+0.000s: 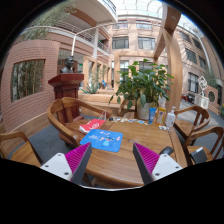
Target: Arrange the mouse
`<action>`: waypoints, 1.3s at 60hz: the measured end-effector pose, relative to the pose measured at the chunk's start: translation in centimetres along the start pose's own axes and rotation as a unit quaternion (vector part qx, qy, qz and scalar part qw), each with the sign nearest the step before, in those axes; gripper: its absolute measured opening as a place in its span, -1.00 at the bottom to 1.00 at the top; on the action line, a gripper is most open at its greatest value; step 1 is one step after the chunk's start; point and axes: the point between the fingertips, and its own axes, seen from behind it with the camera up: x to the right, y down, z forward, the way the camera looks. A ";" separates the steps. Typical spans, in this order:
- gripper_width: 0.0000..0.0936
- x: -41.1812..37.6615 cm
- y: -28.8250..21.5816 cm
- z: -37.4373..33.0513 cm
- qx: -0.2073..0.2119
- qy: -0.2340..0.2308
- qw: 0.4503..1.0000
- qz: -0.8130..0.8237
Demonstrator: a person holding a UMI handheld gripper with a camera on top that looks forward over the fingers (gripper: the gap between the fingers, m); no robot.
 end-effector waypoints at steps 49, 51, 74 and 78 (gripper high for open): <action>0.83 27.5 18.6 14.6 -0.154 0.190 0.965 0.100; 0.82 28.2 18.5 15.5 -0.153 0.194 0.964 0.101; 0.81 32.7 16.9 24.2 -0.169 0.200 0.954 0.144; 0.74 33.4 16.6 25.3 -0.167 0.205 0.953 0.150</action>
